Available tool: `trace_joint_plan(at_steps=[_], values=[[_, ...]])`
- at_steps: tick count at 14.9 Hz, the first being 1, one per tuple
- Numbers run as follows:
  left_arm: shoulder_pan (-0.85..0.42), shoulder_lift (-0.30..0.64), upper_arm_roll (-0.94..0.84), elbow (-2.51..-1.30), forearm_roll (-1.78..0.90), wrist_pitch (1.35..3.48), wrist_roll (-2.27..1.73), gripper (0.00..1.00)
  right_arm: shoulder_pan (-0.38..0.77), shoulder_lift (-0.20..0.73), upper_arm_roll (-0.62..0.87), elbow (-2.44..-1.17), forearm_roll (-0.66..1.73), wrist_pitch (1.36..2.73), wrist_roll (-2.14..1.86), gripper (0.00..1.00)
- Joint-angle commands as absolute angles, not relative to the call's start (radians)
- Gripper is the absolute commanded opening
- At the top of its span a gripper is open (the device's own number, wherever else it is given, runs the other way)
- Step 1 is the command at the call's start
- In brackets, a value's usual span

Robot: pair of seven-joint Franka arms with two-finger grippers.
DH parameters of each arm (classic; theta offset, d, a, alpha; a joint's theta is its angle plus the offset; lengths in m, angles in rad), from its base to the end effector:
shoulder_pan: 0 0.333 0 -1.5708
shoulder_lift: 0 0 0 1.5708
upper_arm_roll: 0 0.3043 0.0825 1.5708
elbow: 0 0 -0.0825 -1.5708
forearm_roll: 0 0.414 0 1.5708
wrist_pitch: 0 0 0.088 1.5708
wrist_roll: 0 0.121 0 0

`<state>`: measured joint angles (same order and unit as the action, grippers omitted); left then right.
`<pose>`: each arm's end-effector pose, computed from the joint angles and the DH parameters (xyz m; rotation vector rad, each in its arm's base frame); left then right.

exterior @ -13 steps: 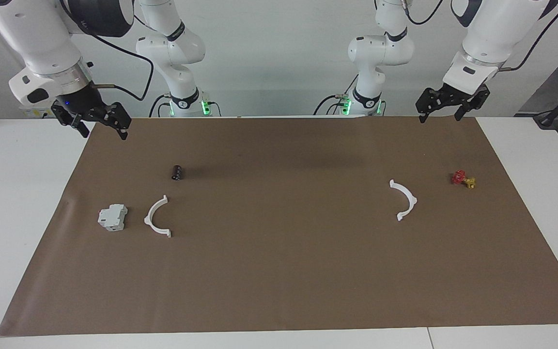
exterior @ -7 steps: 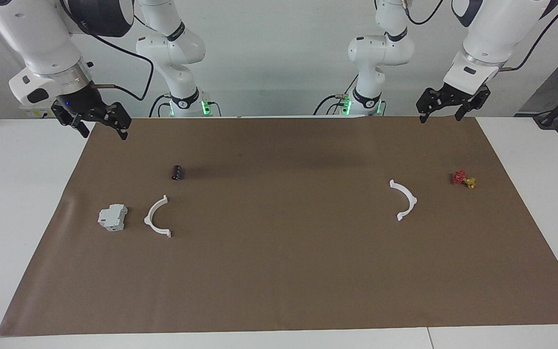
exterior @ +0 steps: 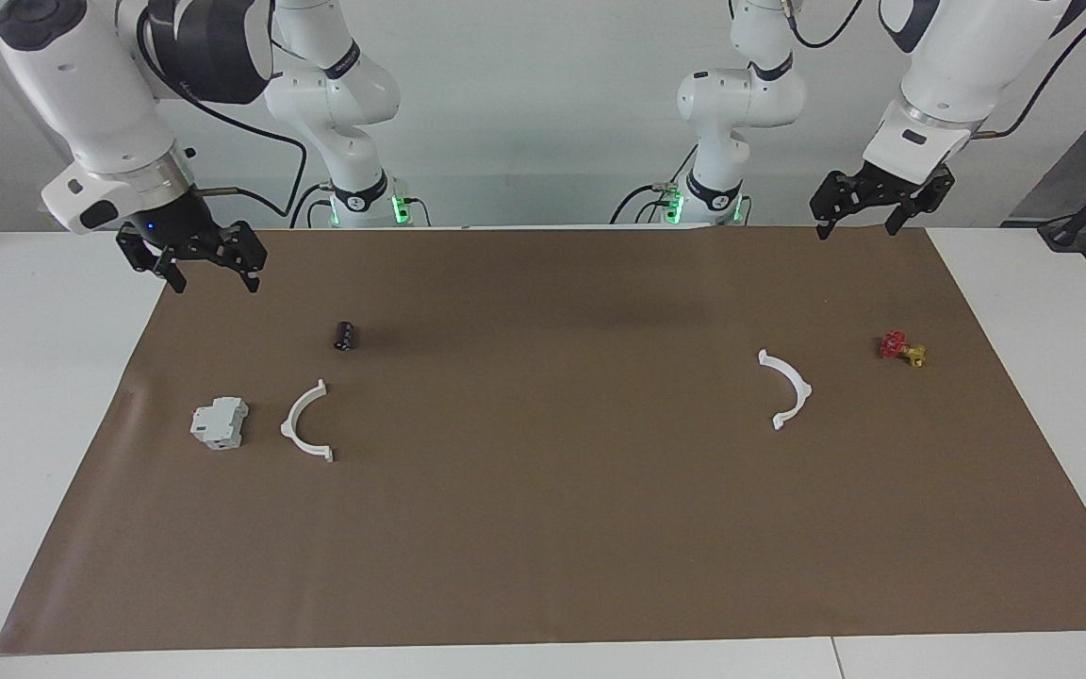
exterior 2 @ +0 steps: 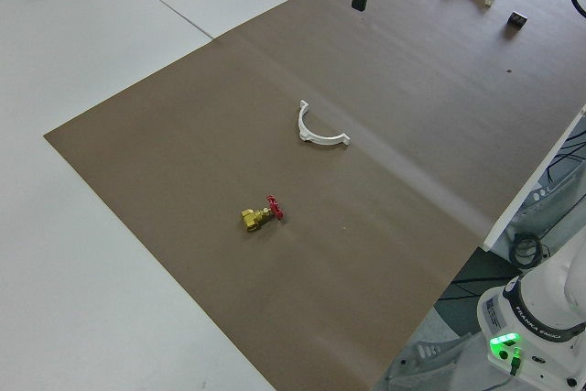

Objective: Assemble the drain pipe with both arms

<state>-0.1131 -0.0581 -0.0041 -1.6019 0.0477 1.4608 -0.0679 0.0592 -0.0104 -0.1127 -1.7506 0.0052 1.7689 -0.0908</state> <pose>0.5509 -0.0587 0.6075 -3.0831 0.0709 0.1207 0.5919 -0.0314 0.5312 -3.1365 -0.0570 -0.0455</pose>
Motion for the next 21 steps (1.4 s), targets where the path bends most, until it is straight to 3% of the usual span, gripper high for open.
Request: trace_joint_plan(at_steps=[1, 7, 14, 16, 17, 18, 20, 21], values=[[-0.121, -0.074, 0.006, -1.612, 0.037, 1.474, -0.069, 1.0, 0.046, 0.007, -0.11, -1.908, 0.052, 1.976, -0.243, 1.0], [-0.121, -0.074, 0.006, -1.612, 0.037, 1.474, -0.069, 1.0, 0.049, 0.195, -0.109, -1.985, 0.086, 2.281, -0.428, 1.0], [-0.121, -0.074, 0.006, -1.612, 0.037, 1.473, -0.069, 1.0, 0.037, 0.31, -0.109, -2.026, 0.166, 2.428, -0.564, 0.93], [-0.121, -0.074, 0.006, -1.612, 0.037, 1.473, -0.069, 1.0, 0.038, 0.327, -0.11, -2.028, 0.169, 2.441, -0.58, 0.86], [-0.121, -0.074, 0.006, -1.612, 0.037, 1.473, -0.069, 1.0, 0.037, 0.327, -0.11, -2.036, 0.169, 2.436, -0.589, 0.79], [-0.121, -0.074, 0.006, -1.612, 0.037, 1.474, -0.069, 1.0, 0.025, 0.325, -0.11, -2.042, 0.169, 2.437, -0.616, 0.65], [-0.121, -0.074, 0.006, -1.612, 0.037, 1.474, -0.069, 1.0, 0.015, 0.324, -0.11, -2.046, 0.169, 2.433, -0.632, 0.04], [-0.121, -0.074, 0.006, -1.612, 0.037, 1.473, -0.069, 1.0, 0.015, 0.325, -0.11, -2.036, 0.169, 2.43, -0.63, 0.0]])
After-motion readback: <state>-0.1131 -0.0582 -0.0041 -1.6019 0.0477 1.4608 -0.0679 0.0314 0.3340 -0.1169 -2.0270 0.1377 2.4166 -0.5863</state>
